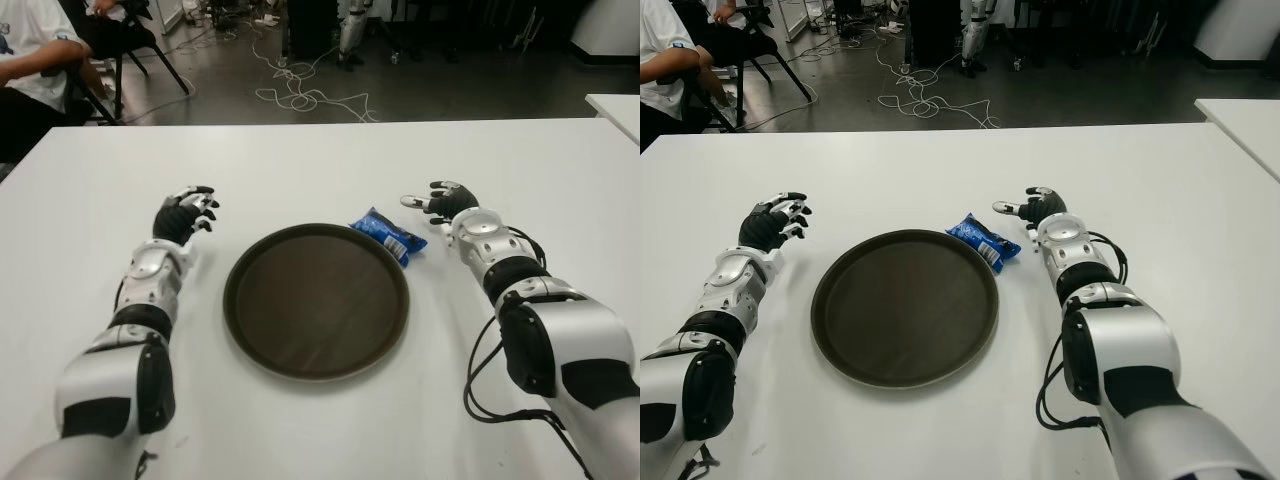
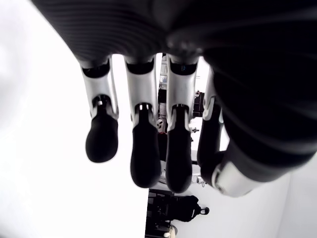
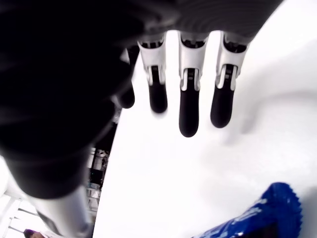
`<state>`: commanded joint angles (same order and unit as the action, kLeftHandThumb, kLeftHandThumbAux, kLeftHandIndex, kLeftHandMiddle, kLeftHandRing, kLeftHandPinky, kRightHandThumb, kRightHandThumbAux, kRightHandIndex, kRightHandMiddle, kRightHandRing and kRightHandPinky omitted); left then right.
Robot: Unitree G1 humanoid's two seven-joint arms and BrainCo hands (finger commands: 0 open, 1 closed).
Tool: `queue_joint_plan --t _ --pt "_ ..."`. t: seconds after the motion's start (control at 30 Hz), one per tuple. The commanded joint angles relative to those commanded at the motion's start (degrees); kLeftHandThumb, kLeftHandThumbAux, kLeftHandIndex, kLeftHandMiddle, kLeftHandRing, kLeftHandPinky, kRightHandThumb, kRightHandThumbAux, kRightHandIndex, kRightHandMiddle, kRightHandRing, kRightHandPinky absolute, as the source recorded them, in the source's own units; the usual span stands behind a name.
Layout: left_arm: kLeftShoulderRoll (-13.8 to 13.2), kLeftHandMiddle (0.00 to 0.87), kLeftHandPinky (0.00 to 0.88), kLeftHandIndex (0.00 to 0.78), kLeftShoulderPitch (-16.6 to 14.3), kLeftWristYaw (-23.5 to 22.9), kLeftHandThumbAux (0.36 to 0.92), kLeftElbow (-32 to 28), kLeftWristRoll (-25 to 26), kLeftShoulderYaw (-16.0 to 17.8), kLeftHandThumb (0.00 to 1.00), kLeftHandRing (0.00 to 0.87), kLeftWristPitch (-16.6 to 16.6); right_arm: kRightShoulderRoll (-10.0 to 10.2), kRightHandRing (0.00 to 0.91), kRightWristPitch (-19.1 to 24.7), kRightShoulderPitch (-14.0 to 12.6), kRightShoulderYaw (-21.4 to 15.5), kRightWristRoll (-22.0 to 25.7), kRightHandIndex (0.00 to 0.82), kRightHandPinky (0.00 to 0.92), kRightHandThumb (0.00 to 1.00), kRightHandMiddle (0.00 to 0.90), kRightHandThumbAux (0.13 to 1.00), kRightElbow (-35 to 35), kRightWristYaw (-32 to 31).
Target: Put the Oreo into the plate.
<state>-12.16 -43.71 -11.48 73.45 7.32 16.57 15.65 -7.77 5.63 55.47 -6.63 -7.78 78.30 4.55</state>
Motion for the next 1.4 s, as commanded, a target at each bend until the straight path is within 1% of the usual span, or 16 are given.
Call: queue_joint_plan --t 0.13,0.5,0.8,1.03,1.1,1.2,1.37,1.4 --pt "0.01 0.58 0.673 0.424 0.06 -0.18 0.718 -0.11 -0.11 -0.14 0.696 0.622 0.23 -0.02 0.271 0.48 0.12 -0.1 -0.25 0.16 0.32 0.0 0.222 0.795 0.01 0.03" --pt "0.07 0.578 0.682 0.424 0.04 0.13 0.718 -0.11 -0.27 -0.32 0.695 0.626 0.33 -0.2 0.273 0.23 -0.27 0.43 -1.67 0.189 0.321 0.0 0.231 0.801 0.03 -0.5" --pt "0.07 0.577 0.69 0.424 0.02 0.01 0.718 -0.12 -0.27 -0.36 0.696 0.63 0.24 -0.18 0.3 0.23 -0.3 0.69 -1.89 0.214 0.352 0.0 0.256 0.818 0.03 -0.27" --pt "0.16 0.574 0.679 0.425 0.01 -0.34 0.717 -0.12 0.02 -0.14 0.696 0.623 0.19 -0.17 0.281 -0.02 -0.33 1.92 -2.98 0.2 0.315 0.0 0.241 0.811 0.05 -0.41" --pt "0.19 0.574 0.676 0.425 0.03 -0.4 0.717 -0.16 0.07 -0.1 0.696 0.622 0.25 0.43 0.278 -0.44 -0.29 2.53 -3.55 0.197 0.311 0.0 0.238 0.808 -0.05 -0.37" --pt "0.23 0.574 0.673 0.425 0.01 -0.11 0.717 -0.17 -0.02 -0.15 0.696 0.62 0.21 1.88 0.272 -1.35 0.12 3.31 -4.04 0.193 0.303 0.0 0.233 0.809 -0.47 -0.18" --pt "0.24 0.574 0.676 0.424 -0.04 0.19 0.717 -0.16 -0.2 -0.31 0.696 0.622 0.11 3.0 0.251 -2.43 1.35 4.98 -4.77 0.198 0.277 0.0 0.218 0.824 -1.04 -0.57" --pt "0.26 0.574 0.675 0.424 -0.03 0.14 0.717 -0.18 -0.19 -0.31 0.696 0.621 0.12 3.05 0.249 -3.12 1.21 5.33 -5.04 0.198 0.274 0.0 0.217 0.826 -1.0 -0.81"
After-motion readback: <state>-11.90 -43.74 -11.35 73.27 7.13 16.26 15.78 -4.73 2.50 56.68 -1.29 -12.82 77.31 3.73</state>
